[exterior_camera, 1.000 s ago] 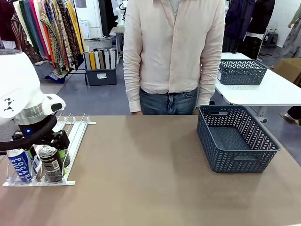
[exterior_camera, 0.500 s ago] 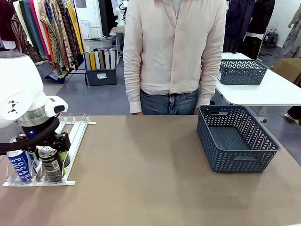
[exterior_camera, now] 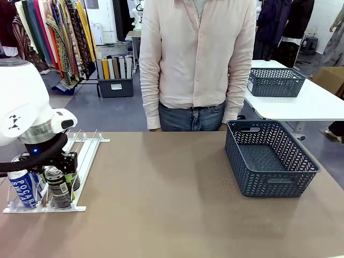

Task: Retrieve and store the cans from the dispenser.
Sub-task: Pick up one can from the Automatic Can Dispenser and place it in the middle of the table.

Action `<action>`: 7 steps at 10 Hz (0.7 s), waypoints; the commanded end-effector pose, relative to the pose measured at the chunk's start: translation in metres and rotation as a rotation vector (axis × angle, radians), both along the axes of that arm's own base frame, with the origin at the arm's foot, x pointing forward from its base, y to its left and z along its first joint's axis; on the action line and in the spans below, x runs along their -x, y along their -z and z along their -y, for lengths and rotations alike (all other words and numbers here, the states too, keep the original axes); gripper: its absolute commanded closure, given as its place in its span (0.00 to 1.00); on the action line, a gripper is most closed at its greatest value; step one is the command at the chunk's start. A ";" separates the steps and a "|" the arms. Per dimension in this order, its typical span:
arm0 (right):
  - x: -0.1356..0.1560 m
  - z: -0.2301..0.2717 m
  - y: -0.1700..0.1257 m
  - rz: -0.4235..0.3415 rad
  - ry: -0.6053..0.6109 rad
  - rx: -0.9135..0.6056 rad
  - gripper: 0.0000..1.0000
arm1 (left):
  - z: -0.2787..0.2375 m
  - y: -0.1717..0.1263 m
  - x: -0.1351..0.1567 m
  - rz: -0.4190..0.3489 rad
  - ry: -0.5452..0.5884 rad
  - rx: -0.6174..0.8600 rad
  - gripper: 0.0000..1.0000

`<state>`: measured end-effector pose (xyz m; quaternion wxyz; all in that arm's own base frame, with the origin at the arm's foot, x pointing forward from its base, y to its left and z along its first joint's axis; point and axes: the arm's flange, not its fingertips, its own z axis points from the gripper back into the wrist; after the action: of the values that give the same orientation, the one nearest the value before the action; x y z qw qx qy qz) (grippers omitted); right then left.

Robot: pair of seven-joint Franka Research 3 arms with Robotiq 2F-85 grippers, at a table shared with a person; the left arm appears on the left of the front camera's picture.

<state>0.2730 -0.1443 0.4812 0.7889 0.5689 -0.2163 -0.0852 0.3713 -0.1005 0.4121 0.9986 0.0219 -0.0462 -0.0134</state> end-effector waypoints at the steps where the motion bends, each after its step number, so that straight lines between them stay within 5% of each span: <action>1: -0.004 0.001 -0.003 0.038 -0.001 -0.012 0.00 | -0.009 -0.003 0.006 0.016 -0.004 -0.003 1.00; 5: -0.004 0.001 -0.003 0.038 -0.001 -0.012 0.00 | -0.045 -0.140 0.006 0.081 0.003 0.137 1.00; 7: -0.004 0.001 -0.003 0.038 -0.001 -0.012 0.00 | -0.055 -0.169 0.010 0.027 0.026 0.227 1.00</action>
<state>0.2730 -0.1442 0.4811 0.7887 0.5695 -0.2155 -0.0848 0.3521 -0.0436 0.5833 0.9946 -0.0685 -0.0765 -0.0140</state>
